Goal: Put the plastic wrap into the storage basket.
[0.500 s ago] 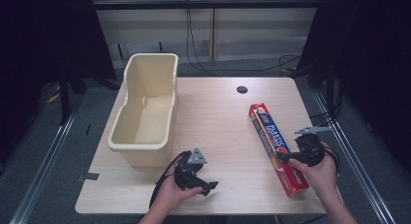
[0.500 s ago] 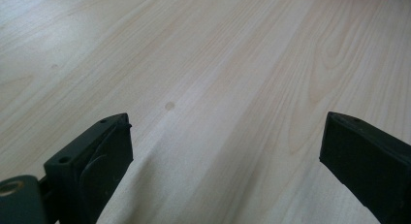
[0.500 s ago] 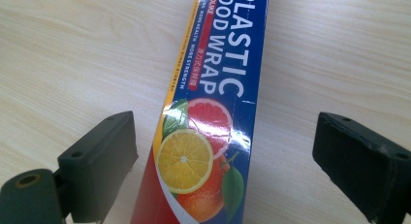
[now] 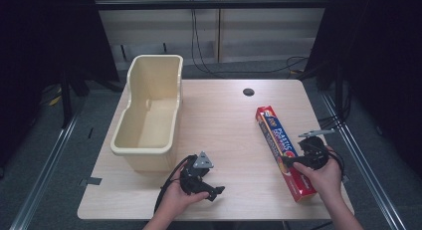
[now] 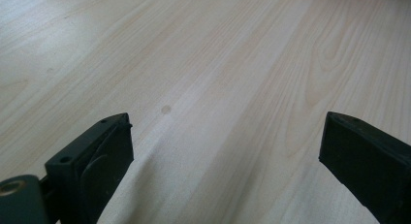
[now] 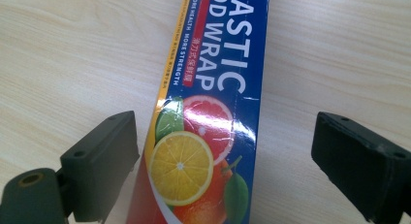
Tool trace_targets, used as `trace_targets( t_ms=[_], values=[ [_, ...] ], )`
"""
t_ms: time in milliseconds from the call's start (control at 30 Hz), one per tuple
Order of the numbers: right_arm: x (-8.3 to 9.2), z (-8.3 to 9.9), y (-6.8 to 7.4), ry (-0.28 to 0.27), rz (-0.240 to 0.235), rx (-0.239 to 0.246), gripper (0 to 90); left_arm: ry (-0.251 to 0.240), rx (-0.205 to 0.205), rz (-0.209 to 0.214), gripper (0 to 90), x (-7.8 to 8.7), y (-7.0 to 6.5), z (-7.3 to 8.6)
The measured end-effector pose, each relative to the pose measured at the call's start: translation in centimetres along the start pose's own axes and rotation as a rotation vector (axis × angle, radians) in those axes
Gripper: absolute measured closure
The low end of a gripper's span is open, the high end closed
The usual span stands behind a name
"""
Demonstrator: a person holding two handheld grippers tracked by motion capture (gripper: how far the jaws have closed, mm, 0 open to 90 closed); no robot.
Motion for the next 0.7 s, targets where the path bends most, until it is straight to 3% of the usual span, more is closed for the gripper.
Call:
trace_targets(
  t_ms=[200,267,400,567,600,700],
  values=[
    [-0.6,-0.2,-0.2,0.022,0.001,-0.009,11.5,-0.008,0.004,0.001,5.2,-0.1,0.0,0.0],
    [-1.1,-0.3,-0.1,0.035,0.021,-0.003,11.9,-0.012,0.008,0.002,5.4,-0.1,-0.1,0.0],
    [-1.9,-0.5,0.1,0.080,0.004,-0.037,11.4,-0.021,0.014,0.002,5.6,-0.2,0.0,0.1],
    [-2.2,-0.5,0.1,0.077,0.003,-0.026,21.6,-0.007,0.014,-0.004,5.7,0.2,0.2,0.2],
    [-2.4,-0.5,0.2,0.082,-0.001,-0.010,27.0,-0.010,0.015,-0.006,5.7,0.2,0.2,0.2],
    [-2.5,-0.5,0.2,0.085,-0.008,-0.010,28.4,-0.010,0.014,-0.006,5.8,0.3,0.2,0.2]
  ],
)
Point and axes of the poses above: each handheld gripper's, and its own axes: x roughly backward along the jaws, z roughly out of its underside, y roughly to its left, the point moved 2 cm from there along -x, roughly forward along the jaws, and after that the axes turned 14 degrees about -z, right-handed, at the moved point
